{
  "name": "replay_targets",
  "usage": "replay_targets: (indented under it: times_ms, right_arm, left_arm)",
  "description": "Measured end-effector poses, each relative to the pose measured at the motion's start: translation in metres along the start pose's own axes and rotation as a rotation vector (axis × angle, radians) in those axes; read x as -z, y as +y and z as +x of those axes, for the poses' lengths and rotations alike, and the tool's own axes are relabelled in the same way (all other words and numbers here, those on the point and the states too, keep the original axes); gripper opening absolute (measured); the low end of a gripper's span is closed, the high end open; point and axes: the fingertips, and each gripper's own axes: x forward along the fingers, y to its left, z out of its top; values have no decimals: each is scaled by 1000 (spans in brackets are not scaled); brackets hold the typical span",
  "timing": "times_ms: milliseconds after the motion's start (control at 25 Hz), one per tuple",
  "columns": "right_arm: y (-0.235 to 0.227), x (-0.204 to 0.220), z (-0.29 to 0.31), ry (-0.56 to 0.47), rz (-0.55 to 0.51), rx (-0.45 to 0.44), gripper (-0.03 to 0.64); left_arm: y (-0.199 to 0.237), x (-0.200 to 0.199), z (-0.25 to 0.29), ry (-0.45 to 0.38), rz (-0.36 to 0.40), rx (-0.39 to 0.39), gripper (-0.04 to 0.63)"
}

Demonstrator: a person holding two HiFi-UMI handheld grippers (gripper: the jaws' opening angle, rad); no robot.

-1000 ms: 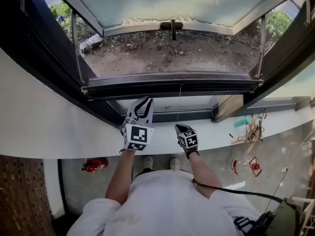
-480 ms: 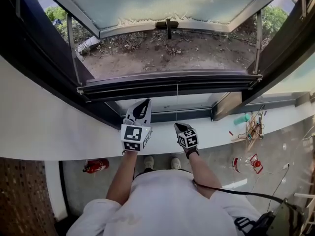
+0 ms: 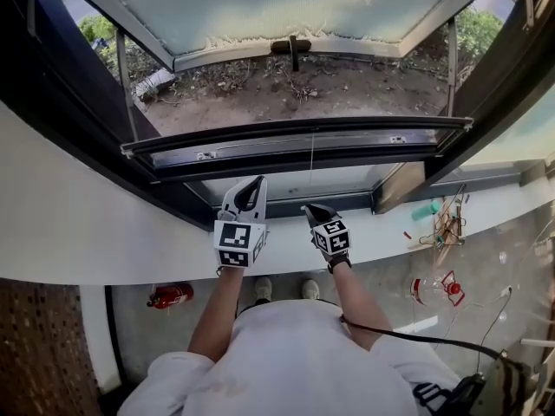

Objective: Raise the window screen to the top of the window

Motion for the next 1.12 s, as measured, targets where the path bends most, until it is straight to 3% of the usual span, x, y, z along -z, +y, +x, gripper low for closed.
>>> replay_targets:
  times_ms: [600,1120]
  right_arm:
    - [4,-11,-3,-43,14,-12,3]
    - [4,-54,-12,-149,-32,-2,3]
  left_arm:
    - [0,6,2,6,-23,10,2]
    - [-6,2,6,-7,-32,34,2]
